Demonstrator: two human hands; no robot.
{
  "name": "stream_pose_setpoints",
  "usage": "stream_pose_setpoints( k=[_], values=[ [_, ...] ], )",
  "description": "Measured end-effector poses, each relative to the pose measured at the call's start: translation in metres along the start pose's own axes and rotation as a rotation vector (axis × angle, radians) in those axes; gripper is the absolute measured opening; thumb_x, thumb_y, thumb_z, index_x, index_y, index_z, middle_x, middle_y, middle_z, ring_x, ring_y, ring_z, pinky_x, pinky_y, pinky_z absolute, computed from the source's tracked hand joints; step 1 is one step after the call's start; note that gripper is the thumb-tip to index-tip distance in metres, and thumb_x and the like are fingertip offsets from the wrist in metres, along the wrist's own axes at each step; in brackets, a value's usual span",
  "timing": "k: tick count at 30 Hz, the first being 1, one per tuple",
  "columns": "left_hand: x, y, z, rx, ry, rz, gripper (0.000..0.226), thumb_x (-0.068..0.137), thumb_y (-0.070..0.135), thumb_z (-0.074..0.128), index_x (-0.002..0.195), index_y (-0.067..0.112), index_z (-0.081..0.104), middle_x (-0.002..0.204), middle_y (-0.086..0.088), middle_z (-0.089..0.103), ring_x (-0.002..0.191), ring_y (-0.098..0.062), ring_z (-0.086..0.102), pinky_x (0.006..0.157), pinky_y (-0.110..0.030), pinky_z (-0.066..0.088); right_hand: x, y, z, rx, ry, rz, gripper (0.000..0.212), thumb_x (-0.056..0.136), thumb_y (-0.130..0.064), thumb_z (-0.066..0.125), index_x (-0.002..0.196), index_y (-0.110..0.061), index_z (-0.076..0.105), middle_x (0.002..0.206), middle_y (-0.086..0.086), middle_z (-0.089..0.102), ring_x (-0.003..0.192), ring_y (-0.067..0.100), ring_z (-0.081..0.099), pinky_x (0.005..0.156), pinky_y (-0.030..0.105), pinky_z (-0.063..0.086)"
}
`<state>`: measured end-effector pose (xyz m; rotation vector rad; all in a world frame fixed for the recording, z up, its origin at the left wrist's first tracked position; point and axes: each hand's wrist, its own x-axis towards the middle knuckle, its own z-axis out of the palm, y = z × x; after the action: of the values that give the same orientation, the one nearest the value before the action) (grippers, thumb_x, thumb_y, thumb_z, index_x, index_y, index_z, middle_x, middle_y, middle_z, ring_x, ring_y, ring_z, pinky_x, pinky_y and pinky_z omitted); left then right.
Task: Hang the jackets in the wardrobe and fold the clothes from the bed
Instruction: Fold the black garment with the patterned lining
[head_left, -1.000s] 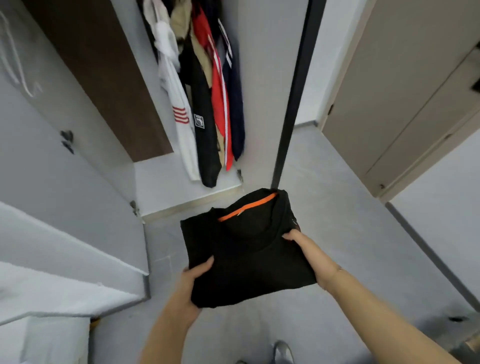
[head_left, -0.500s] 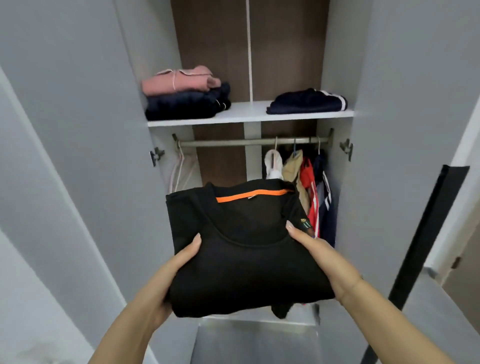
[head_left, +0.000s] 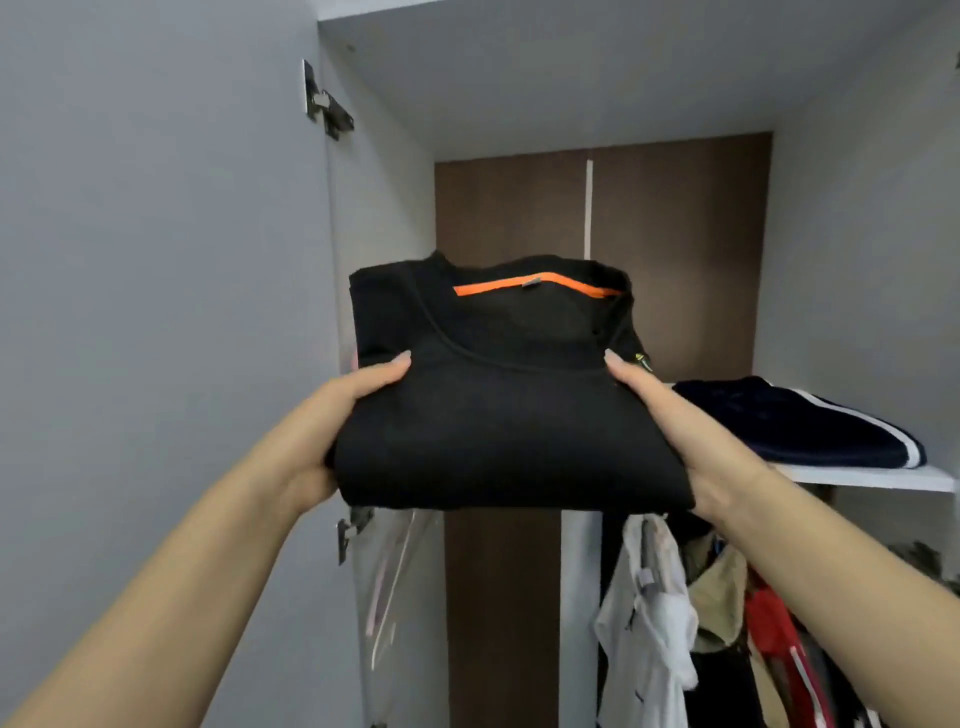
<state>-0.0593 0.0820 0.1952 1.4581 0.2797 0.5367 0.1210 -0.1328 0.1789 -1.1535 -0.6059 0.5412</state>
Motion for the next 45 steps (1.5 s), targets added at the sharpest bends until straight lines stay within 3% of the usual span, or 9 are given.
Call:
stream_pose_setpoints(
  k=[6, 11, 15, 20, 26, 30, 33, 38, 45],
  values=[
    [0.131, 0.102, -0.007, 0.185, 0.07, 0.071, 0.033, 0.069, 0.045, 0.079, 0.087, 0.017, 0.079, 0.091, -0.004, 0.077, 0.073, -0.019, 0.075, 0.053, -0.03, 0.057, 0.133, -0.073, 0.008, 0.065, -0.04, -0.068, 0.031, 0.088, -0.043, 0.066, 0.099, -0.016, 0.077, 0.096, 0.005, 0.077, 0.078, 0.022, 0.074, 0.067, 0.037, 0.06],
    [0.214, 0.145, -0.028, 0.49, 0.223, 0.026, 0.041, 0.083, 0.047, 0.069, 0.108, 0.015, 0.064, 0.111, -0.008, 0.071, 0.091, -0.023, 0.069, 0.074, -0.036, 0.055, 0.237, -0.082, 0.037, 0.107, -0.071, -0.016, 0.024, 0.094, -0.037, 0.059, 0.093, -0.014, 0.067, 0.073, 0.007, 0.074, 0.057, 0.022, 0.07, 0.05, 0.029, 0.057],
    [0.267, 0.154, -0.032, 0.946, 0.436, 0.239, 0.058, 0.091, 0.034, 0.066, 0.142, 0.021, 0.042, 0.142, -0.004, 0.049, 0.127, -0.024, 0.048, 0.104, -0.04, 0.04, 0.289, -0.057, 0.061, 0.14, -0.055, 0.038, 0.018, 0.093, -0.031, 0.061, 0.104, -0.016, 0.064, 0.089, 0.008, 0.067, 0.071, 0.023, 0.063, 0.069, 0.034, 0.053],
    [0.32, 0.126, -0.013, 1.402, 0.298, 0.311, 0.065, 0.096, 0.062, 0.038, 0.153, 0.041, 0.017, 0.164, 0.0, 0.0, 0.151, -0.025, -0.004, 0.12, -0.043, -0.001, 0.321, -0.021, 0.047, 0.143, -0.068, 0.154, 0.018, 0.09, -0.031, 0.064, 0.085, -0.013, 0.063, 0.057, 0.009, 0.068, 0.044, 0.021, 0.066, 0.046, 0.034, 0.056],
    [0.344, 0.083, -0.03, 1.109, -0.021, -0.036, 0.048, 0.094, 0.059, 0.041, 0.126, 0.029, 0.062, 0.13, 0.005, 0.062, 0.115, -0.014, 0.058, 0.1, -0.031, 0.037, 0.322, -0.01, 0.031, 0.097, -0.045, 0.175, 0.027, 0.079, -0.03, 0.076, 0.093, -0.008, 0.067, 0.077, 0.013, 0.072, 0.068, 0.027, 0.072, 0.051, 0.041, 0.06],
    [0.358, 0.067, -0.042, 1.173, -0.031, -0.107, 0.036, 0.096, 0.049, 0.045, 0.113, 0.025, 0.066, 0.119, 0.0, 0.066, 0.109, -0.02, 0.061, 0.106, -0.036, 0.039, 0.327, -0.015, 0.026, -0.45, 0.357, -0.362, 0.098, 0.073, -0.032, 0.084, 0.15, -0.012, 0.027, 0.148, 0.013, 0.037, 0.134, 0.031, 0.04, 0.102, 0.037, 0.042],
    [0.361, 0.069, -0.036, 1.255, -0.019, -0.142, 0.029, 0.097, 0.04, 0.046, 0.103, 0.02, 0.067, 0.107, -0.004, 0.069, 0.103, -0.023, 0.063, 0.099, -0.036, 0.044, 0.323, -0.045, 0.034, -1.031, 0.403, -0.957, 0.097, 0.079, -0.04, 0.074, 0.155, -0.025, 0.016, 0.161, 0.003, 0.015, 0.147, 0.024, 0.015, 0.117, 0.041, 0.016],
    [0.366, 0.069, -0.032, 1.213, -0.041, -0.185, 0.034, 0.096, 0.048, 0.044, 0.097, 0.021, 0.066, 0.094, -0.004, 0.071, 0.083, -0.016, 0.067, 0.072, -0.027, 0.046, 0.343, -0.058, 0.08, -1.32, -0.143, -0.208, 0.064, 0.089, -0.072, 0.04, 0.133, -0.029, 0.058, 0.134, -0.002, 0.058, 0.115, 0.018, 0.058, 0.104, 0.034, 0.041],
    [0.376, 0.049, -0.026, 1.182, -0.092, -0.117, 0.033, 0.1, 0.045, 0.037, 0.082, 0.029, 0.059, 0.076, 0.012, 0.061, 0.059, 0.002, 0.058, 0.053, -0.02, 0.037, 0.35, -0.023, 0.062, -1.379, -0.199, -0.136, 0.068, 0.093, -0.071, 0.028, 0.136, -0.026, 0.055, 0.137, 0.001, 0.056, 0.12, 0.02, 0.053, 0.11, 0.036, 0.036]
  ],
)
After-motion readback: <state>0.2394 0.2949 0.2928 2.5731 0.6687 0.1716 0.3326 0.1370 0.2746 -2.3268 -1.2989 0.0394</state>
